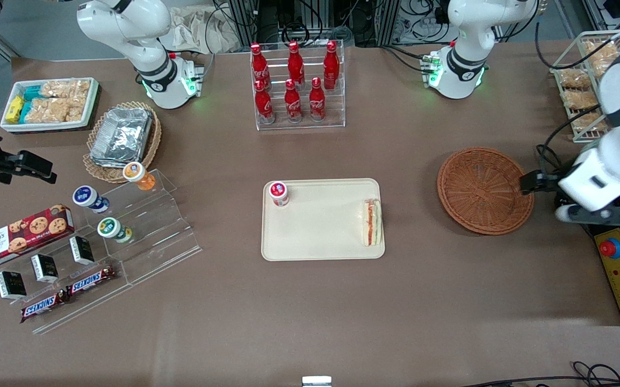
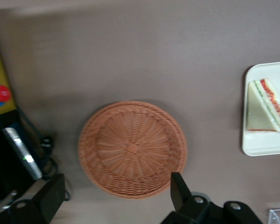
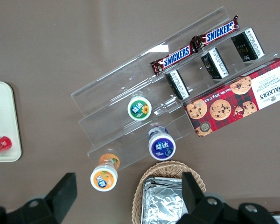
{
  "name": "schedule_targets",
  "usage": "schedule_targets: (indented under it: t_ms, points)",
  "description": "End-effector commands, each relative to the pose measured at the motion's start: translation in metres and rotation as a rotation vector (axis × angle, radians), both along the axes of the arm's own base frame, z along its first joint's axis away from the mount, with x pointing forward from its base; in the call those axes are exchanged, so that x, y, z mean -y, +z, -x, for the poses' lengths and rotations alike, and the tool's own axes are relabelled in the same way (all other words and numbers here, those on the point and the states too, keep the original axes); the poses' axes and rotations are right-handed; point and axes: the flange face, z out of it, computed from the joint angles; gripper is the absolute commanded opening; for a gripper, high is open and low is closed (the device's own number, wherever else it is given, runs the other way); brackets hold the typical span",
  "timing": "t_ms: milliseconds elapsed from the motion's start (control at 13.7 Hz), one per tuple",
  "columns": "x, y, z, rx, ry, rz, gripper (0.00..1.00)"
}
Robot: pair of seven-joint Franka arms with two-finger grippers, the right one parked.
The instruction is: Place sandwich from basket to tray
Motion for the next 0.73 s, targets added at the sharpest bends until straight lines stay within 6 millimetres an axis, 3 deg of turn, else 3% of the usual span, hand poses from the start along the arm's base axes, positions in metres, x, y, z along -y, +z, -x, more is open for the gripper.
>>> schedule_targets:
  t_ms: [0, 291, 656]
  points:
    - [-0.02, 0.026, 0.017, 0.029, -0.01, 0.011, 1.0]
    - [-0.024, 0.048, 0.018, 0.073, -0.002, 0.015, 1.0]
    - [-0.026, 0.047, 0.015, 0.076, 0.01, 0.027, 1.0]
